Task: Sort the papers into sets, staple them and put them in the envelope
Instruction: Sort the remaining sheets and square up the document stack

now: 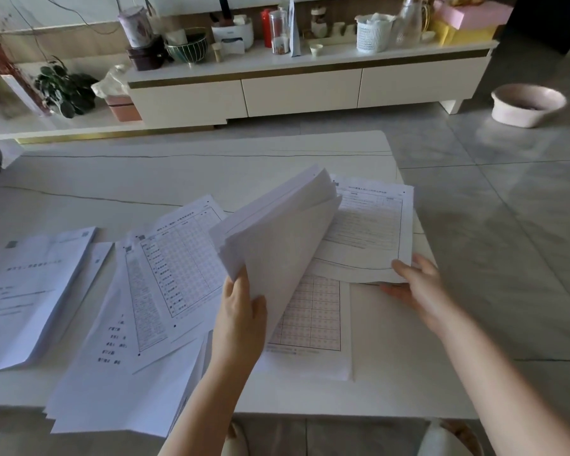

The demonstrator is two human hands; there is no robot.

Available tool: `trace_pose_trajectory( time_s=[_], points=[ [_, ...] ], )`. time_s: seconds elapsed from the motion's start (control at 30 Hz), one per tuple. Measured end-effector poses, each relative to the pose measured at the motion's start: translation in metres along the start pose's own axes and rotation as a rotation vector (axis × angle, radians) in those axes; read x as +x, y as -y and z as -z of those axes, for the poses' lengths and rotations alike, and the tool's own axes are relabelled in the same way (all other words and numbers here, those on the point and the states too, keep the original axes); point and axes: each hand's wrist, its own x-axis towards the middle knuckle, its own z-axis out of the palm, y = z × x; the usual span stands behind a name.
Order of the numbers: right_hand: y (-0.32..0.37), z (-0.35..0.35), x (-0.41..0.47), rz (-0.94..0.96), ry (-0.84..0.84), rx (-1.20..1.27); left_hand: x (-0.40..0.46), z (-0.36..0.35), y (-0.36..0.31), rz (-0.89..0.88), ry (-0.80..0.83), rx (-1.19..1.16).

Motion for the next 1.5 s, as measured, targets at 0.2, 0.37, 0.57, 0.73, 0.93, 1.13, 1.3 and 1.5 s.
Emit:
trace_pose_trajectory(
  time_s=[0.2, 0.37, 0.57, 0.73, 0.93, 1.13, 1.3, 1.5],
  points=[
    [-0.006, -0.001, -0.032, -0.099, -0.038, -0.299, 0.000, -0.005, 0.002, 0.002, 0.036, -0.026],
    [-0.024, -0.028, -0.065, -0.343, 0.252, -0.243, -0.005, -0.010, -0.006, 0.029, 0.082, -0.026],
    [-0.039, -0.057, -0.068, -0.298, 0.342, -0.285, -0.005, -0.009, -0.005, 0.070, 0.096, -0.060],
    [-0.039, -0.070, -0.066, -0.157, 0.310, -0.382, -0.001, 0.003, 0.005, 0.099, 0.007, -0.087],
    [-0.022, -0.075, -0.075, -0.090, 0.501, -0.312, 0.003, 0.035, 0.020, 0.087, -0.144, -0.079],
    [-0.014, -0.086, -0.095, 0.004, 0.663, -0.263, -0.010, 0.066, 0.026, 0.093, -0.234, -0.139],
    [-0.016, -0.089, -0.116, 0.012, 0.628, -0.162, -0.031, 0.076, 0.021, 0.125, -0.183, -0.210],
    [-0.005, -0.086, -0.128, 0.038, 0.632, -0.066, -0.052, 0.054, 0.017, 0.070, 0.048, -0.224]
  ],
)
